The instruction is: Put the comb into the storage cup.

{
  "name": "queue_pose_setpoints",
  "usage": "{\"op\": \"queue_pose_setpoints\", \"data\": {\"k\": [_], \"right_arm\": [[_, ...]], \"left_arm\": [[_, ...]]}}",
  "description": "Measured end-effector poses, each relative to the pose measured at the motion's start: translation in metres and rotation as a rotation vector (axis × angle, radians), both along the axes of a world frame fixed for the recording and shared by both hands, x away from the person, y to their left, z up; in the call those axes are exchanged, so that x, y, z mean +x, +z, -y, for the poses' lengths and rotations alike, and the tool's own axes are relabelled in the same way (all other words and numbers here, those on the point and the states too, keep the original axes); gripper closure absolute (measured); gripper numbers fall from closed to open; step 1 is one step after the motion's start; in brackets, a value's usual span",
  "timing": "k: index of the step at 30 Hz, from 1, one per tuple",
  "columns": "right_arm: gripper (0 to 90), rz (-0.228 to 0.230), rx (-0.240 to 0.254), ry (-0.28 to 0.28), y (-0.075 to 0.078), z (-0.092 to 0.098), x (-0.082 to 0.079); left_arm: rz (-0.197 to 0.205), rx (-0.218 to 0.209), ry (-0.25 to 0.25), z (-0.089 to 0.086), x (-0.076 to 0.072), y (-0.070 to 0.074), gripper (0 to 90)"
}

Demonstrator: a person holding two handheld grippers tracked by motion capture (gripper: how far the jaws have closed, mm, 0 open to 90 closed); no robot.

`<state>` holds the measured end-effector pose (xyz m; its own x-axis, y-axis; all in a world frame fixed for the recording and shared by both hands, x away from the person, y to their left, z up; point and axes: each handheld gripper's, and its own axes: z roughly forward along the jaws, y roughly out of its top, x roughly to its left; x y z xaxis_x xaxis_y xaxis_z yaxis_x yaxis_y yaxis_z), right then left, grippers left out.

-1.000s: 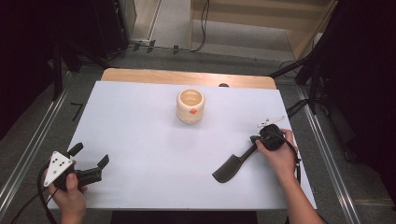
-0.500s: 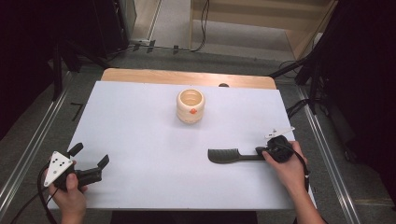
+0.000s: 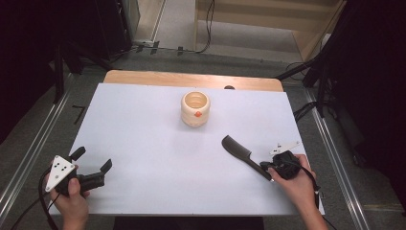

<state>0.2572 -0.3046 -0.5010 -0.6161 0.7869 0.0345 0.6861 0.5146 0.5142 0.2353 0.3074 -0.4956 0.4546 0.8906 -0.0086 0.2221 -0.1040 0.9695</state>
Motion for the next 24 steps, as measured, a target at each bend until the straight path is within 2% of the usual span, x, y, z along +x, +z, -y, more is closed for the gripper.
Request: {"op": "queue_pose_setpoints", "data": {"k": [7,10,11,15,18,24], "right_arm": [[88.0,0.000,-0.004,0.008,0.001,-0.004,-0.004],[78.0,0.015,-0.002,-0.022,0.008,-0.003,-0.003],[78.0,0.015,-0.002,-0.022,0.008,-0.003,-0.003],[66.0,0.018,0.002,-0.024,0.021,-0.003,-0.002],[58.1,0.014,0.048,-0.023,0.028,-0.003,0.000],[53.1,-0.009,0.049,0.005,0.028,-0.013,-0.001]], "left_arm": [[0.000,-0.001,-0.001,0.000,0.000,0.000,0.0],[0.000,-0.002,-0.003,0.000,0.000,0.000,0.0],[0.001,-0.002,-0.002,0.000,0.000,0.000,0.0],[0.001,0.000,-0.001,0.000,0.000,0.000,0.0],[0.000,-0.001,-0.003,0.000,0.000,0.000,0.0],[0.001,0.000,-0.004,0.000,0.000,0.000,0.0]]}}
